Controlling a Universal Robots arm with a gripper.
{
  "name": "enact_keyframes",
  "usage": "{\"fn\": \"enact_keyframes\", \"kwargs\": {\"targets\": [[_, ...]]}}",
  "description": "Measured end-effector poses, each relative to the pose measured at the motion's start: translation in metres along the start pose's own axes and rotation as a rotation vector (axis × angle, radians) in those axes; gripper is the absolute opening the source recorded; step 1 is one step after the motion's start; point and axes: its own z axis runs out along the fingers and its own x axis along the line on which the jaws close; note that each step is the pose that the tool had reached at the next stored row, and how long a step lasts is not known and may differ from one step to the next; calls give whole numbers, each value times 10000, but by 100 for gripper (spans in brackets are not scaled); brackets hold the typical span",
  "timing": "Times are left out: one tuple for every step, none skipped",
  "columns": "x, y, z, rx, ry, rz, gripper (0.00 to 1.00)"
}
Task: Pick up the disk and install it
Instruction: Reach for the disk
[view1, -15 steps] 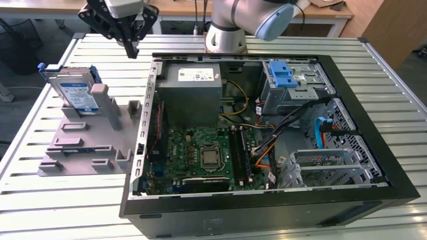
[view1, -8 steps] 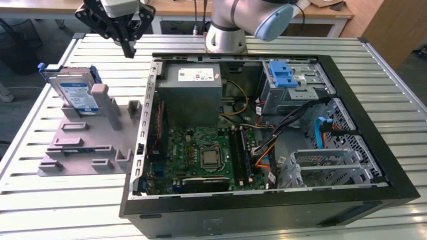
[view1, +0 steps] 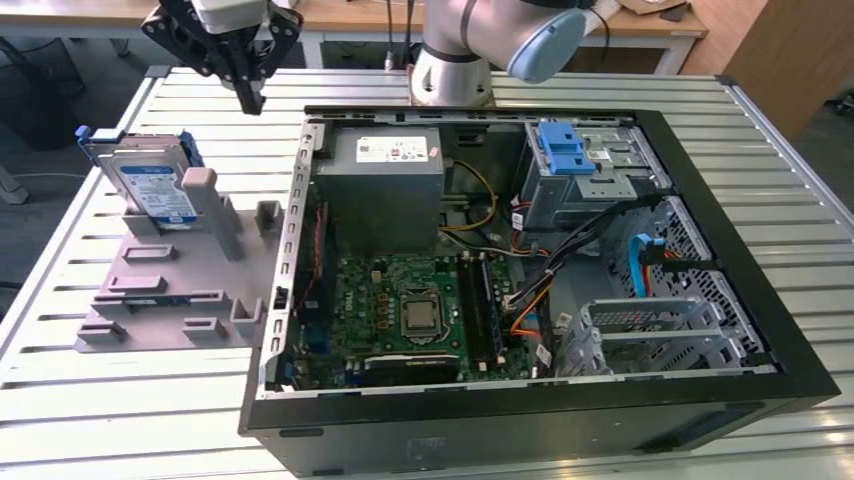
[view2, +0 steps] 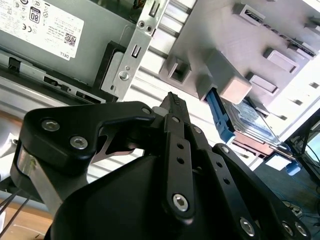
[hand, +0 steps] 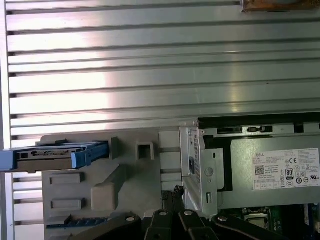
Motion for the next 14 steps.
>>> {"fn": "enact_keyframes", "kwargs": {"targets": [[10, 3, 0, 1, 0, 1, 11], [19, 7, 1, 1, 0, 0, 11], [29, 10, 1, 1, 1, 0, 11], [39, 14, 2, 1, 0, 1, 11], [48, 17, 2, 1, 1, 1, 11], [58, 20, 3, 0, 0, 1, 11], [67, 23, 4, 1, 1, 1, 11], [77, 26, 4, 1, 0, 1, 11], [87, 29, 4, 1, 1, 1, 11], [96, 33, 5, 1, 0, 1, 11], [106, 36, 6, 1, 0, 0, 11], [117, 40, 7, 0, 0, 1, 11], [126, 43, 7, 0, 0, 0, 11], [137, 46, 8, 1, 1, 0, 11]]}}
